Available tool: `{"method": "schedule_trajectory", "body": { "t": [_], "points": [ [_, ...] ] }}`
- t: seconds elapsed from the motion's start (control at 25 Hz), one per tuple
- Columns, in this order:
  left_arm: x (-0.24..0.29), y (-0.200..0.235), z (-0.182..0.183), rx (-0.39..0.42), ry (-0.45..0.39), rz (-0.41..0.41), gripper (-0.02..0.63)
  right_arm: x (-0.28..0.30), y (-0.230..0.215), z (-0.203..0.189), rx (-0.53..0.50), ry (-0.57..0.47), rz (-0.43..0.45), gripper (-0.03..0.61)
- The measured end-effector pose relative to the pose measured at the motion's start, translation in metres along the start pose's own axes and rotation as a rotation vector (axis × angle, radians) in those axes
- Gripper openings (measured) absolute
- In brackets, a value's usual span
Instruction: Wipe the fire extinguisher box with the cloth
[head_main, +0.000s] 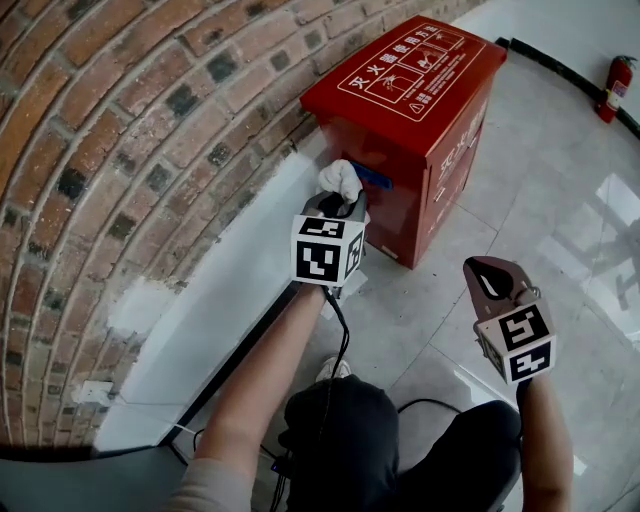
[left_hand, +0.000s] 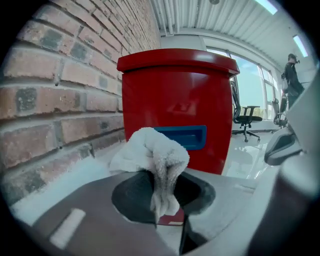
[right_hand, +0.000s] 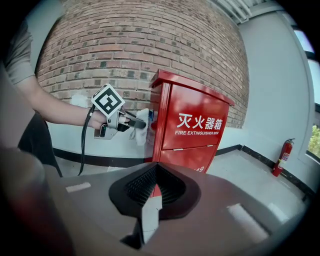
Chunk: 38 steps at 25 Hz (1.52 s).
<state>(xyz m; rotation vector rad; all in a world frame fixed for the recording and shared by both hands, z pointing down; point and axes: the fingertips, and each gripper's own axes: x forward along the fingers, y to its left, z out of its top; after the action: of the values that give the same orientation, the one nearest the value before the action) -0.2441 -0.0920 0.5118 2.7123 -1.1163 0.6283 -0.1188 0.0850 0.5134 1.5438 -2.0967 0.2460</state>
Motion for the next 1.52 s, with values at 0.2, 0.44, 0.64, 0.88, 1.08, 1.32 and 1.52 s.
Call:
{"method": "schedule_trajectory", "body": {
  "t": [0.2,0.44,0.64,0.88,1.08,1.32,1.52],
  "points": [
    [-0.003,-0.046,-0.010,0.027,0.014,-0.119,0.083,-0.005,0.002,-0.013,0.010,0.019,-0.006,0.026],
    [-0.006,-0.102,-0.017,0.064,0.026,-0.256,0.083,-0.009,0.002,-0.025,0.033,0.033,-0.011,0.026],
    [-0.006,-0.143,-0.035,0.112,0.045,-0.379,0.081,-0.011,0.002,-0.033,0.034,0.048,-0.017,0.026],
    [-0.003,-0.167,-0.073,0.146,0.113,-0.500,0.081,-0.007,-0.004,-0.045,0.045,0.077,-0.032,0.026],
    [0.014,-0.133,-0.101,0.119,0.153,-0.383,0.081,0.006,-0.004,-0.052,0.058,0.087,-0.030,0.026],
    [0.032,-0.079,-0.106,0.087,0.161,-0.259,0.081,0.023,0.005,-0.059,0.082,0.107,-0.006,0.026],
    [0.044,-0.038,-0.114,0.065,0.170,-0.163,0.081,0.036,0.002,-0.060,0.086,0.120,-0.006,0.026]
  ]
}}
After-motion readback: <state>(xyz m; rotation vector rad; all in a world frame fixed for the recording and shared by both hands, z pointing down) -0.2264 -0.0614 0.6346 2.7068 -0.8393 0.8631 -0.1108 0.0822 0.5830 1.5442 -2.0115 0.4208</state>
